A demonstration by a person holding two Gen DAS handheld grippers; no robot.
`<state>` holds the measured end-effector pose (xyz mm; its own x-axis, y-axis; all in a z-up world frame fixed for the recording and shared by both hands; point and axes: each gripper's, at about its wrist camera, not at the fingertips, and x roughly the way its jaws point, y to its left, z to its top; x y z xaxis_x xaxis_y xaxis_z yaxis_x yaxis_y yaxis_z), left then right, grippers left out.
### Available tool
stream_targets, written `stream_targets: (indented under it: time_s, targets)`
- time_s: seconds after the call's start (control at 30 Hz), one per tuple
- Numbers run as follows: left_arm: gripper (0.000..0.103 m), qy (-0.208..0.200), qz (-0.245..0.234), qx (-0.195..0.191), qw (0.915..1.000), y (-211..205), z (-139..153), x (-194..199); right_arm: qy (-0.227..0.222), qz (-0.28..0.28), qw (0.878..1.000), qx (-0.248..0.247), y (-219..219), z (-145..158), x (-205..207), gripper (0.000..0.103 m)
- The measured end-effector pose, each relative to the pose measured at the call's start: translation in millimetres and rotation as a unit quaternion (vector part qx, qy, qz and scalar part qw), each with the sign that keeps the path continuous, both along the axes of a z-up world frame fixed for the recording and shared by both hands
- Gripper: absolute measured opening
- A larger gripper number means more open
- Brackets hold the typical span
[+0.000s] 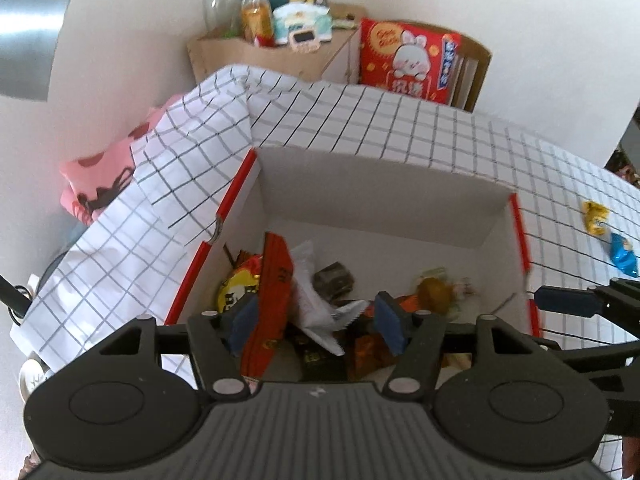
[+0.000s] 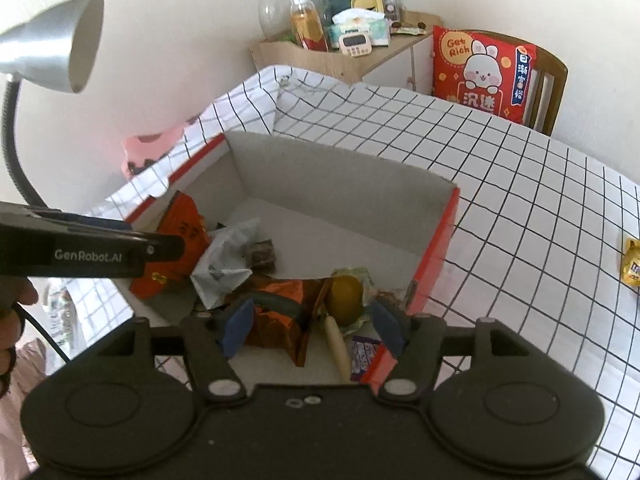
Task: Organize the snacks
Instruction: 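Open the left tool to drop the red-and-yellow bag while the right tool drops the purple candy, then move both open tools from the box toward the yellow M&M's packet and blue cookie packet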
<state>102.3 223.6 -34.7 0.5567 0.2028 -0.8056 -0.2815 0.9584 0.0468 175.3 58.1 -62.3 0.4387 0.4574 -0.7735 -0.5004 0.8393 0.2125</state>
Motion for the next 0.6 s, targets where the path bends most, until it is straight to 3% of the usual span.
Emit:
stream_targets:
  time_s: [0.33,0.6]
  targets:
    - [0.064,-0.035,-0.024,-0.006,0.9991,-49,24,-19,-0.026,-0.012,0.999,0.033,-45,32,-22,0.083]
    - [0.064,-0.051,-0.046,-0.013,0.9975,-92,31,-24,-0.042,-0.025,0.998,0.048,-86,47,-35,0.088]
